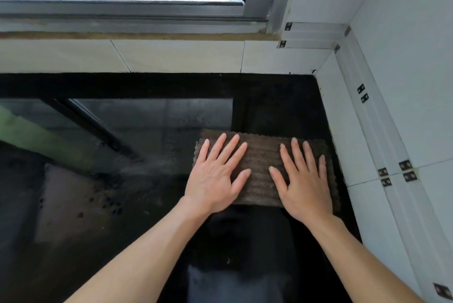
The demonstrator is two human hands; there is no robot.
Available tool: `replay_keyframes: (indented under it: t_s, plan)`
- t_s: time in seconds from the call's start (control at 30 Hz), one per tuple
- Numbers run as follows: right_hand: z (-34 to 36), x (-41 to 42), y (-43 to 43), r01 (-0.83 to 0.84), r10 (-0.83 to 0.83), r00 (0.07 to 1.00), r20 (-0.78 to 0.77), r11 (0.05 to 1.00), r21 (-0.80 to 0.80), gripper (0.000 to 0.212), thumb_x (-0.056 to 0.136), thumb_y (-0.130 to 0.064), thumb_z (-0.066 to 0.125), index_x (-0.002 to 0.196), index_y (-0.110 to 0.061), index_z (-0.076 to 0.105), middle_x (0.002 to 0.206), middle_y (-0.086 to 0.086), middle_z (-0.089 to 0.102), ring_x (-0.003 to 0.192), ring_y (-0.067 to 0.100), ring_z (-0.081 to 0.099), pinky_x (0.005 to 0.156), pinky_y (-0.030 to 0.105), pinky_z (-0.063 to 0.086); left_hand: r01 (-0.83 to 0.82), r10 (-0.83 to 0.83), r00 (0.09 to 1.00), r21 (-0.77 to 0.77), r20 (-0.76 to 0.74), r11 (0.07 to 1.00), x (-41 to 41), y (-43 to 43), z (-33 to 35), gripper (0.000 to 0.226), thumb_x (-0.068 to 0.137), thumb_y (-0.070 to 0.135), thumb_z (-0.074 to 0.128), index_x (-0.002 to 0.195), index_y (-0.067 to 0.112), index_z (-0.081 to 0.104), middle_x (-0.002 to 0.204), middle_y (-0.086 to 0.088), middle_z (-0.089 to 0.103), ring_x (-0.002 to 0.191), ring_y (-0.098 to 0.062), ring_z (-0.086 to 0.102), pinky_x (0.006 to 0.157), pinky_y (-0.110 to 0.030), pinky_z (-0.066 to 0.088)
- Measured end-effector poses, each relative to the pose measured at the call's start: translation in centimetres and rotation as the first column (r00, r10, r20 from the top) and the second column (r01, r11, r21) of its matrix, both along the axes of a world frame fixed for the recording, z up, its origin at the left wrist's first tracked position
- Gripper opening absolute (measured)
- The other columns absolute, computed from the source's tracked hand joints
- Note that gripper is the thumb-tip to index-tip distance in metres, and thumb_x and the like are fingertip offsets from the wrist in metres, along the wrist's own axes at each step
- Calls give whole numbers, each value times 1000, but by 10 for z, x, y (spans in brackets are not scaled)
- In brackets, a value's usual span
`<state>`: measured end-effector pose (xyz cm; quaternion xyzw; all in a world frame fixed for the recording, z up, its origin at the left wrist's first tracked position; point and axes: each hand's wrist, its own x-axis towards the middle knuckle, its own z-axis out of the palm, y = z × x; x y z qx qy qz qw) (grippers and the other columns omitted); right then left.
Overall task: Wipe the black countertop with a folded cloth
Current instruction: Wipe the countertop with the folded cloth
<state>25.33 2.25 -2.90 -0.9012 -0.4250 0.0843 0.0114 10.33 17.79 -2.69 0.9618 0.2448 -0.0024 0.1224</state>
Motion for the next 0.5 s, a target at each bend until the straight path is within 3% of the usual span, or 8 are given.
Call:
replay_keyframes:
  t_s: [0.27, 0.5]
  plan:
    - [-4, 61, 90, -68, 69, 998, -11, 997, 48, 75, 92, -69, 0, 155, -29, 6, 164, -2, -5, 149, 18, -11, 118, 46, -11, -64, 65, 998, 30, -11, 997, 50, 81, -8, 68, 96, 66, 9, 156, 34, 8, 165, 8, 3, 150, -14, -9, 119, -40, -14]
    - [-3, 72, 103, -94, 94, 995, -11, 995, 43, 72, 94, -67, 5, 155, -29, 5, 164, -1, -7, 149, 17, -14, 118, 45, -13, -63, 62, 998, 70, 16, 996, 56, 85, -8, 68, 96, 61, 8, 156, 29, 9, 165, 2, 4, 151, -18, -7, 121, -44, -9]
